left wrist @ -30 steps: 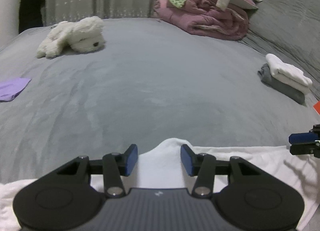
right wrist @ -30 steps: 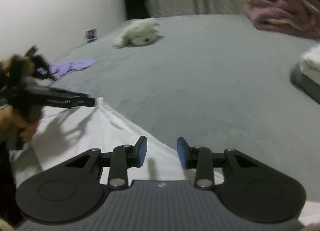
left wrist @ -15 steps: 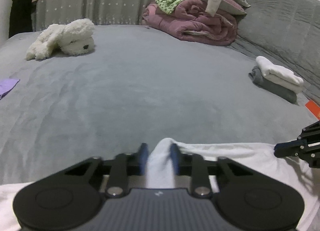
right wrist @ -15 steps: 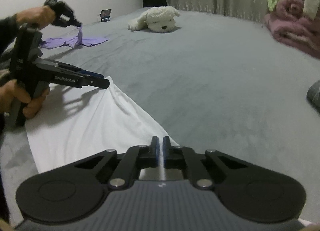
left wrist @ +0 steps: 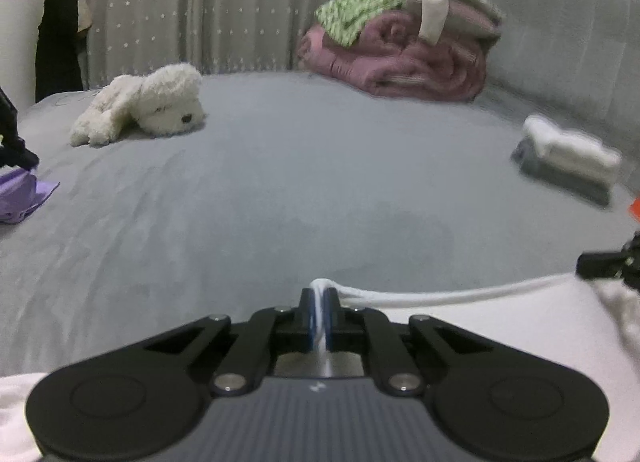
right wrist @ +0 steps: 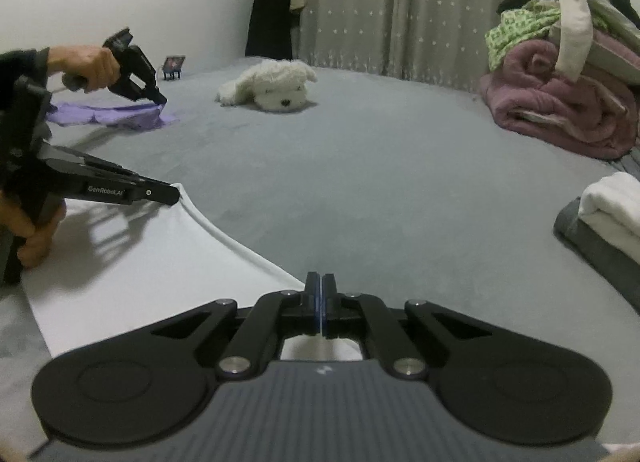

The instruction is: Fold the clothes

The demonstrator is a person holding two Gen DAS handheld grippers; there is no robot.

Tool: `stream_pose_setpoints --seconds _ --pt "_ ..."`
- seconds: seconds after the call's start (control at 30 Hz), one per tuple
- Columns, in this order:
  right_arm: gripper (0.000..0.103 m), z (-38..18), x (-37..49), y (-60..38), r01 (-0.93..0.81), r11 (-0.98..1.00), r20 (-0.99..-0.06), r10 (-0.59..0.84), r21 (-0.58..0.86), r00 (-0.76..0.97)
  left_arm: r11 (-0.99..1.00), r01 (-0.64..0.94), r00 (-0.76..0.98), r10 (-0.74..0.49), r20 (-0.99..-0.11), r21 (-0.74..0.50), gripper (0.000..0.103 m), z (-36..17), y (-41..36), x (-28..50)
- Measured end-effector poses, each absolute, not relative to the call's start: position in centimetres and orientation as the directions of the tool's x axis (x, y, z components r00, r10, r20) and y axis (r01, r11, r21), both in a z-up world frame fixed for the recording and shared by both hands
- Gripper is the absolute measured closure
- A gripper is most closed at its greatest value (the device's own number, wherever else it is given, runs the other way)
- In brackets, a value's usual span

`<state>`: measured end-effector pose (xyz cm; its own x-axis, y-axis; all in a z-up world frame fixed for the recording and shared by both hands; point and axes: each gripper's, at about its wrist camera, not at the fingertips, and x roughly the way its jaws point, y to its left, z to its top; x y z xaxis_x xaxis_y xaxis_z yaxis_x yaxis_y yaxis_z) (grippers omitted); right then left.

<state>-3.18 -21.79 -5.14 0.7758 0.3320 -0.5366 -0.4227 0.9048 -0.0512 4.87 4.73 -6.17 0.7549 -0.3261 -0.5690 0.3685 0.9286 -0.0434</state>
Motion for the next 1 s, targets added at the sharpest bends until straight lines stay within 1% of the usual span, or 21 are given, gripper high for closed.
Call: stream_pose_setpoints --seconds 0.07,0.13,0.23,0.27,0.3,0.37,0.43,0.53,0.63,0.73,0.93,1.0 --pt "0.103 -6.0 -2.6 -21.4 -0.414 0.907 -0.558 0.303 -0.08 0.773 0.93 0.366 0.761 -0.308 -0.572 -0.013 0.097 -6.5 4.4 4.9" --pt "0.103 -7.3 -1.9 -21.4 -0.402 0.912 -0.584 0.285 -0.077 0.76 0.932 0.362 0.767 -0.294 -0.57 0.007 0.095 -6.5 4.2 4.8" --pt "0.103 -7.4 -2.1 -21.2 -0.384 0.919 -0.57 0.27 -0.088 0.776 0.934 0.357 0.774 -0.28 -0.568 0.028 0.092 -6.4 4.0 4.5" --pt "0.101 -7.2 -2.2 -21.2 -0.376 0.923 -0.566 0.268 -0.08 0.779 0.936 0.349 0.781 -0.267 -0.565 0.041 0.084 -6.3 3.9 4.4" --pt "0.093 -6.9 -2.4 -21.6 -0.366 0.928 -0.563 0.268 -0.066 0.782 0.937 0.347 0.784 -0.265 -0.561 0.043 0.071 -6.0 3.8 4.1" --pt "0.087 -6.4 -2.9 -22.3 -0.347 0.937 -0.557 0.269 -0.037 0.786 0.938 0.344 0.791 -0.264 -0.552 0.044 0.055 -5.4 3.6 3.5" --pt "0.083 -6.0 -3.4 -23.7 -0.318 0.948 -0.552 0.253 -0.022 0.794 0.939 0.34 0.797 -0.263 -0.543 0.045 0.055 -4.8 3.4 2.9" --pt "0.069 -5.6 -4.4 -26.6 -0.258 0.966 -0.547 0.207 -0.018 0.811 0.935 0.351 0.798 -0.277 -0.536 0.039 0.054 -3.9 2.7 2.0" --pt "0.068 -5.1 -5.3 -29.5 -0.198 0.98 -0.543 0.159 -0.013 0.825 0.915 0.402 0.773 -0.328 -0.543 0.019 0.05 -3.4 1.2 1.1" --pt "0.061 -4.7 -6.3 -32.5 -0.137 0.991 -0.538 0.11 -0.009 0.835 0.885 0.464 0.748 -0.373 -0.549 0.03 0.05 -3.4 -1.1 0.1" --pt "0.06 -5.5 -8.2 -38.5 0.02 0.999 -0.566 -0.032 -0.027 0.824 0.822 0.565 0.709 -0.445 -0.547 0.065 0.05 -3.9 -5.7 -1.8" --pt "0.056 -5.8 -8.8 -40.2 0.066 0.998 -0.57 -0.065 -0.02 0.819 0.814 0.577 0.705 -0.456 -0.542 0.066 0.05 -4.2 -6.7 -2.0"
